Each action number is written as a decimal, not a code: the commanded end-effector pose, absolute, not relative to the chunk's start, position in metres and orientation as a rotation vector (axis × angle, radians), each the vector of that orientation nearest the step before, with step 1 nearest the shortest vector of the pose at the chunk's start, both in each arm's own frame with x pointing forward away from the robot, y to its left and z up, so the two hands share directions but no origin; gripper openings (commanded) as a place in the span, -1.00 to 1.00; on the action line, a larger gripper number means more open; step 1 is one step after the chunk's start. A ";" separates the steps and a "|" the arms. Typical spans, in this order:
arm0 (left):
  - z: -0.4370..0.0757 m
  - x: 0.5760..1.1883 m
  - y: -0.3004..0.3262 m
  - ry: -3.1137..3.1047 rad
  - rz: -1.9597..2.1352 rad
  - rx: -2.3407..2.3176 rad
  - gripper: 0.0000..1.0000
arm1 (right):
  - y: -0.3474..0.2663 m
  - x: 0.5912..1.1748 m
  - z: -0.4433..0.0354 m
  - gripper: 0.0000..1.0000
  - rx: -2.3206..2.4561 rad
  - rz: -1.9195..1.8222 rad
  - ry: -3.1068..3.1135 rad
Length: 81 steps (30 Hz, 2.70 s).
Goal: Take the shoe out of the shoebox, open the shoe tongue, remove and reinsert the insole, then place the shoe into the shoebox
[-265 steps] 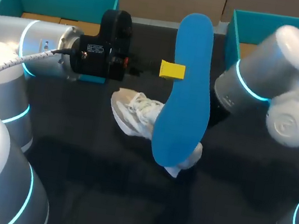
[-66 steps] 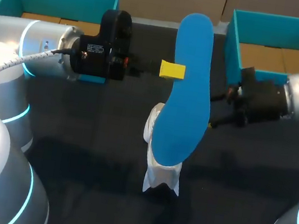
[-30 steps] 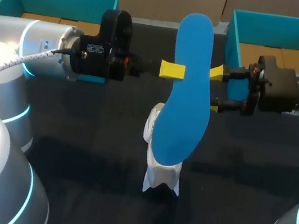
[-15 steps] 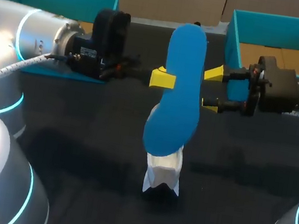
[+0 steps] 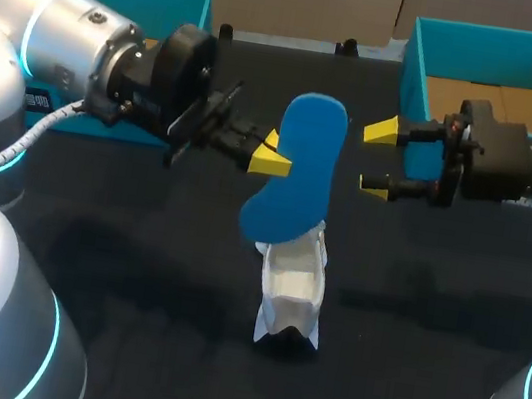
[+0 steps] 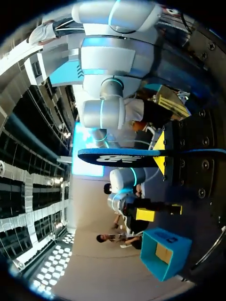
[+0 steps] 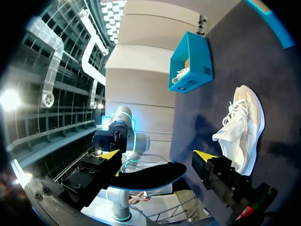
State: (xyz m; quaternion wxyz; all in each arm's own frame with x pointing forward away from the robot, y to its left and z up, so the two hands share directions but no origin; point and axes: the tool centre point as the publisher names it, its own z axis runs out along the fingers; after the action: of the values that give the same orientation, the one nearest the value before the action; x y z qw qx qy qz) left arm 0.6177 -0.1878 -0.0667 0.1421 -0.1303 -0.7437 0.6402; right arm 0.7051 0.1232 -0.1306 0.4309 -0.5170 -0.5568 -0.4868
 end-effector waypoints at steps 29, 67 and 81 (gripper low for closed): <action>-0.080 0.631 -0.185 -2.239 1.745 -1.084 -1.00 | 0.125 0.706 -0.132 1.00 -1.291 -1.214 -1.389; -0.103 0.645 -0.181 -2.102 2.195 -2.333 -1.00 | 0.125 0.706 -0.132 1.00 -1.291 -1.214 -1.389; -0.103 0.645 -0.181 -2.102 2.195 -2.333 -1.00 | 0.125 0.706 -0.132 1.00 -1.291 -1.214 -1.389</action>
State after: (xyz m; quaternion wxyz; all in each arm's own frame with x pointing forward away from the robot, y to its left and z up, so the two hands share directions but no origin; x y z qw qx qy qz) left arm 0.6464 -0.1806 -0.1023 -0.3373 -0.5732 -0.5160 0.5399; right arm 0.7057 0.1242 -0.1310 0.4308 -0.5172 -0.5572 -0.4862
